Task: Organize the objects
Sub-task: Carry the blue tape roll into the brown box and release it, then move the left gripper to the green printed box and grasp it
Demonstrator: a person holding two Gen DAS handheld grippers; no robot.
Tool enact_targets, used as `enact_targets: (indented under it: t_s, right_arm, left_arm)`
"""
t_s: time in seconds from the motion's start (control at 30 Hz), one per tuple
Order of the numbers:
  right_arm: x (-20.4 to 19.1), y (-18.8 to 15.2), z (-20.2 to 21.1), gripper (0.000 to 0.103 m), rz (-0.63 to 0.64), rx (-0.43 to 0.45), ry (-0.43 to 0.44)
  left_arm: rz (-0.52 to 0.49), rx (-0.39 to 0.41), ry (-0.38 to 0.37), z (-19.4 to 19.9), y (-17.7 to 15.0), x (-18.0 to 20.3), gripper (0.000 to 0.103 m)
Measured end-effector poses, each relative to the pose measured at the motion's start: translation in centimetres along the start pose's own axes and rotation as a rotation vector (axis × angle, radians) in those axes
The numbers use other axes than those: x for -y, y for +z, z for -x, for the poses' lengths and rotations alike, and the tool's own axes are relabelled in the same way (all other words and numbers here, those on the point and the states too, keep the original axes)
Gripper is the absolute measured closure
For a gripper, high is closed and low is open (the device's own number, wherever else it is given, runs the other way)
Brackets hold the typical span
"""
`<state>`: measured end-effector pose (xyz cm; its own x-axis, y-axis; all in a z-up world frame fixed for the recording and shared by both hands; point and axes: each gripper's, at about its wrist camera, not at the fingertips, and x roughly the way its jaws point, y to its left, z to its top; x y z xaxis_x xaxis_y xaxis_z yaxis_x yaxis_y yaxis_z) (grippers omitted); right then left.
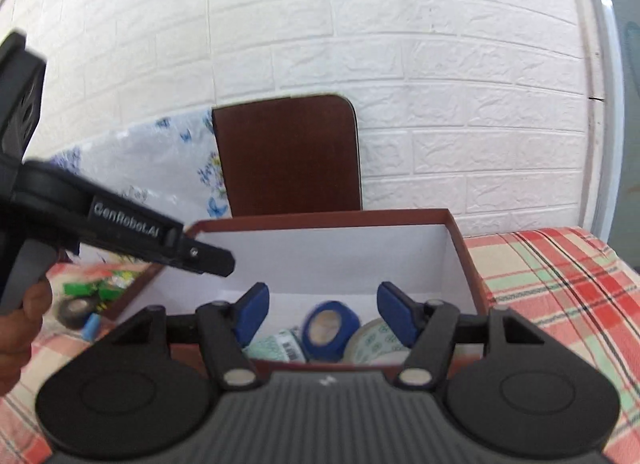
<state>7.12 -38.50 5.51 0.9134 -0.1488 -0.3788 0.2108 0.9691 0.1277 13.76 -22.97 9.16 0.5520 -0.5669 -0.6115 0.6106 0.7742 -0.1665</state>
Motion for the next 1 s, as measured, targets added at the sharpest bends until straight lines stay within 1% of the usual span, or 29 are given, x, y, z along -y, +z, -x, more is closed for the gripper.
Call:
enact_targets:
  t_s: [0.13,0.23,0.3,0.37,0.4,0.43,0.53,0.6,0.63,0.67,0.7,0.77,0.83,0.9,0.93,1.0]
  right_arm:
    - [-0.7,-0.9,2.6,0.041,-0.043,0.006,0.037]
    - [-2.4,-0.9,2.8,0.041,-0.036,-0.014,0.073]
    - [-3.2,-0.2,3.3,0.041,-0.038,-0.02,0.099]
    - [-4.1,2.0,3.0,0.041,-0.057,-0.022,0.146]
    - [-4.3,3.8,3.1,0.041,-0.067,-0.017,0.181]
    - [-4.5,6.0,3.5,0.041,-0.071,0.0,0.21]
    - [-5.6,14.2,5.0,0.041,-0.035,0.096,0.264]
    - [-6.6,18.8,6.3,0.038,-0.01,0.178,0.288]
    - [-7.1,20.1,6.9,0.037,-0.001,0.213,0.304]
    - [-7.6,20.8,7.4,0.037,0.006,0.24,0.325]
    - [-8.1,20.8,7.6,0.035,0.004,0.255,0.345]
    - [-9.2,19.3,6.8,0.035,-0.02,0.238,0.41]
    - [-11.3,16.3,4.8,0.035,-0.005,0.167,0.448]
    - [-14.3,12.5,2.3,0.036,0.058,0.098,0.456]
    - [-15.8,10.3,0.8,0.036,0.086,0.049,0.461]
    - [-18.6,6.8,-2.9,0.042,0.097,-0.087,0.48]
  left_arm:
    - [0.01,-0.017,0.015,2.4,-2.8,-1.7,0.075]
    - [0.024,-0.058,0.031,3.4,-4.2,-3.2,0.075]
    - [0.019,-0.066,0.049,4.4,-3.6,-4.1,0.075]
    - [0.009,-0.044,0.057,6.3,-1.5,-4.7,0.075]
    - [-0.009,-0.014,0.059,7.8,0.2,-4.8,0.075]
    - [-0.037,0.031,0.069,9.8,2.1,-4.8,0.075]
    - [-0.113,0.239,0.139,17.0,7.6,-4.4,0.075]
    - [-0.133,0.355,0.164,21.3,9.1,-4.7,0.075]
    - [-0.136,0.391,0.169,22.7,9.0,-5.1,0.075]
    - [-0.13,0.415,0.17,23.7,8.4,-5.8,0.075]
    - [-0.115,0.42,0.17,24.2,7.4,-6.8,0.075]
    - [-0.075,0.387,0.186,23.6,4.2,-9.4,0.074]
    - [-0.023,0.314,0.254,21.3,0.0,-12.5,0.073]
    - [0.057,0.214,0.315,18.0,-4.9,-16.1,0.073]
    - [0.115,0.155,0.333,16.3,-7.1,-17.9,0.074]
    - [0.226,0.073,0.347,14.1,-11.6,-21.7,0.074]
